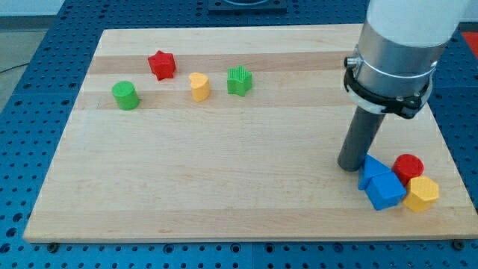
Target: Locate the arm bottom right to the red star
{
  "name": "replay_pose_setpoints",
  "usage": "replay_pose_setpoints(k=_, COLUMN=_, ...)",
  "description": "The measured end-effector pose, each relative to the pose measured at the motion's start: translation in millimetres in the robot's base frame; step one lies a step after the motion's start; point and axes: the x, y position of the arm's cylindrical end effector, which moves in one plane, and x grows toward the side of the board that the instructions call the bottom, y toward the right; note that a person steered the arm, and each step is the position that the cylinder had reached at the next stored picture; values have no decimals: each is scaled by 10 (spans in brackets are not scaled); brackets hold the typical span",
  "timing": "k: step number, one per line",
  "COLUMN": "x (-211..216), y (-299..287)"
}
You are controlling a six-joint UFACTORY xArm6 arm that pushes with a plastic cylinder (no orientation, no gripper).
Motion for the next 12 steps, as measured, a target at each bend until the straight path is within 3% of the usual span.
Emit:
replay_pose_setpoints(k=5, x=75, y=116)
replay_pose_setpoints(k=6, x=-16, y=-72)
replay_pose_setpoints(k=8, x=-767, y=-344)
replay_pose_setpoints(k=10, x=-840, y=-401)
replay_pose_setpoints(k=11, x=-644, y=-933)
replay_pose_setpoints(k=12, x=-560, y=-1961)
